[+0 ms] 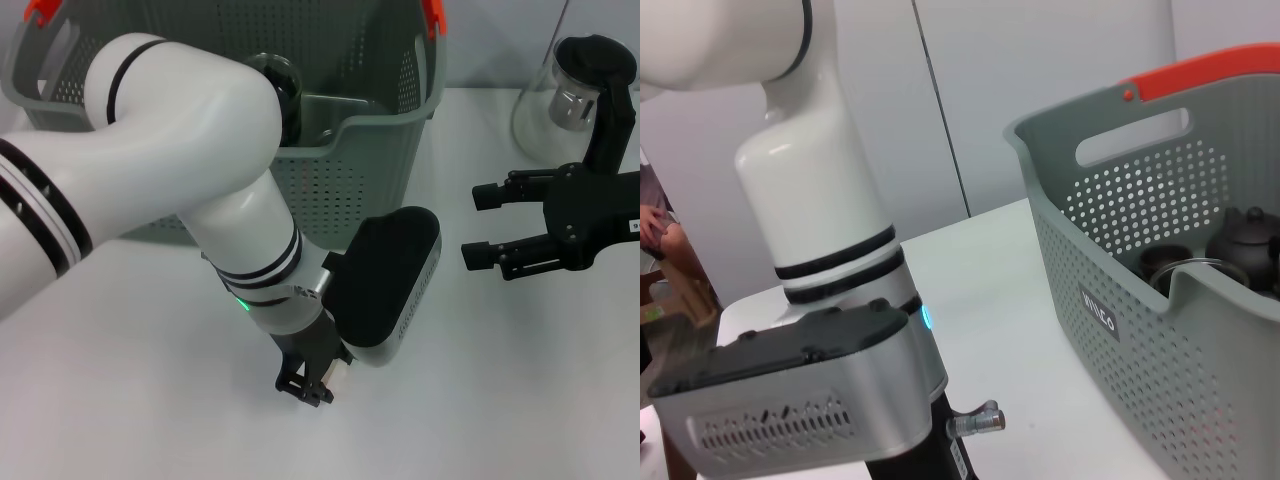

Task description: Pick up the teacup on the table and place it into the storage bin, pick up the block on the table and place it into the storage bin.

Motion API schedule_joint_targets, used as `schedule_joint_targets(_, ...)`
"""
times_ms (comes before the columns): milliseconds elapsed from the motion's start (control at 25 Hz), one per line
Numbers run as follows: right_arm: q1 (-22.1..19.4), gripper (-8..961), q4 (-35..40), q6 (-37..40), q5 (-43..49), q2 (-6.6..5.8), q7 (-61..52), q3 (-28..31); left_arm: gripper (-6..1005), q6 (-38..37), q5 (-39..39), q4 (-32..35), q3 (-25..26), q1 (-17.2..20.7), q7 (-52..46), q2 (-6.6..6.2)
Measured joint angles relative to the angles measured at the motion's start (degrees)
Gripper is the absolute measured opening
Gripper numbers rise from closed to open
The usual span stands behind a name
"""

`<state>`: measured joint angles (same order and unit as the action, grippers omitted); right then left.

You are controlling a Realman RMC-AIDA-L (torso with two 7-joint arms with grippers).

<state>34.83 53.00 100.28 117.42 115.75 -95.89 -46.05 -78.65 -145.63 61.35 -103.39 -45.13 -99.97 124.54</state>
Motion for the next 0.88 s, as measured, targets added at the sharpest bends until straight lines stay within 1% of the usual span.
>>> schedule_joint_targets(120,0.0,912,0.0,0.0,0.0,0.00,0.0,0.0,417,-1.7,0.0,1.6,0.9,0.2,-0.5,-0.06)
schedule_joint_targets(200,0.0,912,0.0,0.0,0.0,0.00,0.1,0.0,417,-4.6,0.3,4.2,3.0,0.9,-0.9,-0.08)
schedule_joint_targets(320,0.0,912,-0.1,0.0,0.0,-0.02,0.1,0.0,417,-11.5,1.8,10.2,9.5,2.9,-1.0,0.02)
schedule_joint_targets(400,0.0,912,-0.1,0.1,0.0,-0.13,0.0,0.0,417,-17.7,5.4,14.8,16.7,4.6,-1.2,0.02)
schedule_joint_targets(480,-0.1,911,-0.1,0.4,-0.1,-0.26,0.0,0.1,417,-22.2,10.1,17.7,24.1,6.0,-1.2,-0.12)
schedule_joint_targets(520,-0.1,911,-0.1,0.4,-0.1,-0.31,0.0,0.1,417,-24.4,13.0,18.6,28.9,6.6,-1.2,-0.16)
schedule_joint_targets(560,-0.1,911,-0.1,0.5,-0.1,-0.37,0.0,0.1,418,-26.3,16.3,19.2,34.8,7.1,-1.2,-0.28)
schedule_joint_targets(680,-0.1,911,-0.1,0.7,0.0,-0.54,0.0,0.2,418,-28.3,23.9,18.1,50.2,7.2,-1.6,-0.62)
schedule_joint_targets(760,-0.1,911,-0.1,1.0,0.0,-0.66,0.0,0.1,418,-26.7,27.1,15.5,58.3,6.5,-3.1,-1.51)
schedule_joint_targets(800,0.0,911,0.0,1.2,0.0,-0.66,0.0,0.1,418,-24.8,27.7,14.0,60.8,6.0,-4.2,-2.27)
schedule_joint_targets(880,0.1,911,0.1,1.5,0.0,-0.68,0.0,-0.1,418,-18.6,28.0,9.8,63.7,5.0,-6.5,-4.31)
